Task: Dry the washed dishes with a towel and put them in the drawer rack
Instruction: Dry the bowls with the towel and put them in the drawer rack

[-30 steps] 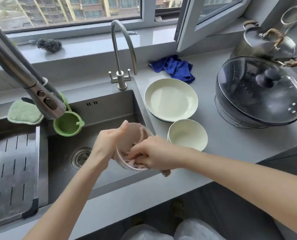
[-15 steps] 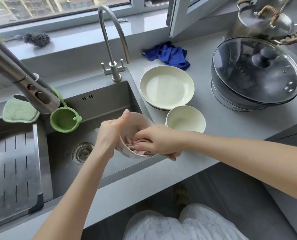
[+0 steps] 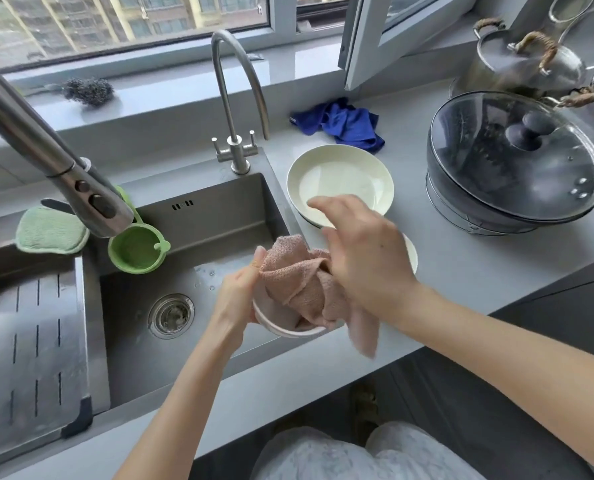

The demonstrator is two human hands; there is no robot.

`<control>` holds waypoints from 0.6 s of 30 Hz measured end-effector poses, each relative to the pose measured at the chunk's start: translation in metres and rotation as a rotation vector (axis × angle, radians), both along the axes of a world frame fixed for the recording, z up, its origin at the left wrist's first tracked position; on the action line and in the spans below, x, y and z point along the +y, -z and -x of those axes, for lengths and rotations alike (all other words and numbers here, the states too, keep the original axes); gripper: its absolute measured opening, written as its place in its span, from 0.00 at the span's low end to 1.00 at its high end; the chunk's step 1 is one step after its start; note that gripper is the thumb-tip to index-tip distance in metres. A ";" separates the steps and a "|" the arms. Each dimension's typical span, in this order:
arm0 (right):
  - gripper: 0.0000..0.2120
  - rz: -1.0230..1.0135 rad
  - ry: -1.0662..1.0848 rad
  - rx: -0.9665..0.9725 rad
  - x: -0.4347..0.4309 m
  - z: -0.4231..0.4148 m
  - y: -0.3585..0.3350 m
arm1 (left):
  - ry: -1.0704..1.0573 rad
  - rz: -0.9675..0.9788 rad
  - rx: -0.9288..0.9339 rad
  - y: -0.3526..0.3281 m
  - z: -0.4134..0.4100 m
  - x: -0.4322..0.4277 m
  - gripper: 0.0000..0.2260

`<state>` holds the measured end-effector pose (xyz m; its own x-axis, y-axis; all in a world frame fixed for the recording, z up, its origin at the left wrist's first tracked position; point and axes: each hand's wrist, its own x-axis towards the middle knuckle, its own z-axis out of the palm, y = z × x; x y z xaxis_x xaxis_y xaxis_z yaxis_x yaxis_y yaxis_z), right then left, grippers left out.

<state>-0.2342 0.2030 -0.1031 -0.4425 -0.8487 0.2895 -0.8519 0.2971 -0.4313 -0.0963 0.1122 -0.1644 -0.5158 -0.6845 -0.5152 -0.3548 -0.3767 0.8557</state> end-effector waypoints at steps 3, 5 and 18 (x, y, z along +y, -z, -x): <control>0.14 0.123 -0.390 -0.062 0.016 -0.002 0.009 | 0.013 -0.022 0.051 -0.002 0.001 -0.003 0.25; 0.18 -0.125 -0.656 0.002 0.023 0.003 0.029 | 0.114 -0.025 0.122 -0.004 0.002 -0.005 0.26; 0.16 -0.627 -0.517 -0.633 0.026 -0.017 0.010 | -0.069 0.088 0.086 -0.009 0.012 0.007 0.19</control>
